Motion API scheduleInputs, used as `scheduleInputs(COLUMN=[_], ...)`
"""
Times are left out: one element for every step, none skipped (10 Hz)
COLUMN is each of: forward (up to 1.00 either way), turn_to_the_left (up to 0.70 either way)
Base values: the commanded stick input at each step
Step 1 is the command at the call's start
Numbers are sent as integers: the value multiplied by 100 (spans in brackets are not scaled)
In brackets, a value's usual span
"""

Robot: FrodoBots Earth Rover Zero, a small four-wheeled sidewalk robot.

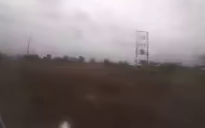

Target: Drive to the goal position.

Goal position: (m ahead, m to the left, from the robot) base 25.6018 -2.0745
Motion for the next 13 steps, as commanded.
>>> scheduleInputs(forward=[70,70,70,70,70,70,70,70,70,70,70,70,70], turn_to_the_left=[35,35,35,35,22,9,0,0,0,0,0,0,0])
